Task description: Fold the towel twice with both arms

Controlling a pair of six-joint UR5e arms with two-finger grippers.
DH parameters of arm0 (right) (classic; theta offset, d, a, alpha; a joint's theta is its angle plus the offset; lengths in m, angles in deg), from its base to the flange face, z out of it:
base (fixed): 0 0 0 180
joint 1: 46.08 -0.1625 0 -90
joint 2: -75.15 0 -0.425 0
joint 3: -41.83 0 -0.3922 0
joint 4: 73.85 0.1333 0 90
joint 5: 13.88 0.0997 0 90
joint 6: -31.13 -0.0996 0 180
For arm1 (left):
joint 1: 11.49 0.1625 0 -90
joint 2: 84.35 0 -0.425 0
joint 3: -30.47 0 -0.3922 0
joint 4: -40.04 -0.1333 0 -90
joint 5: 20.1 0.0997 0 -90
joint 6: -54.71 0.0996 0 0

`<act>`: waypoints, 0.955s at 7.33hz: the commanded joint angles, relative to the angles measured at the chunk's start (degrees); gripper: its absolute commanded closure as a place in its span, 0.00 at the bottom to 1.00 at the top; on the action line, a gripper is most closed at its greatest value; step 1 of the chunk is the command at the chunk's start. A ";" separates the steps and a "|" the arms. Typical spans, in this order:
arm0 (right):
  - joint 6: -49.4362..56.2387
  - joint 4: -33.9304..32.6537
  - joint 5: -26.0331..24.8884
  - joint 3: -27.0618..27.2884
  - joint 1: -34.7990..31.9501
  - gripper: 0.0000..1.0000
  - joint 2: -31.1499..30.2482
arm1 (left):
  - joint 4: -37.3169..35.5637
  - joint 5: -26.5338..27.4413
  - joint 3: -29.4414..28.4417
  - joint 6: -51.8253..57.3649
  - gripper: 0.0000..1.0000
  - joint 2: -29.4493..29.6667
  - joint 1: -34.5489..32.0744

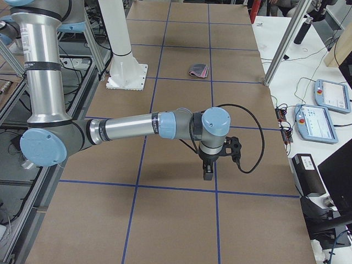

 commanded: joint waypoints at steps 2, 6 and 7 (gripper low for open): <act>1.27 -0.89 0.50 -0.57 -0.29 0.00 -2.20 | 7.90 -0.58 -5.68 -0.03 0.00 -1.37 -0.14; 0.92 -0.80 0.24 0.22 -0.29 0.00 -4.65 | 7.22 -1.64 -3.93 -0.65 0.00 -1.02 -0.14; 0.74 1.55 0.41 0.48 -0.29 0.00 -5.54 | 7.31 -1.73 -3.84 -0.65 0.00 -1.02 -0.14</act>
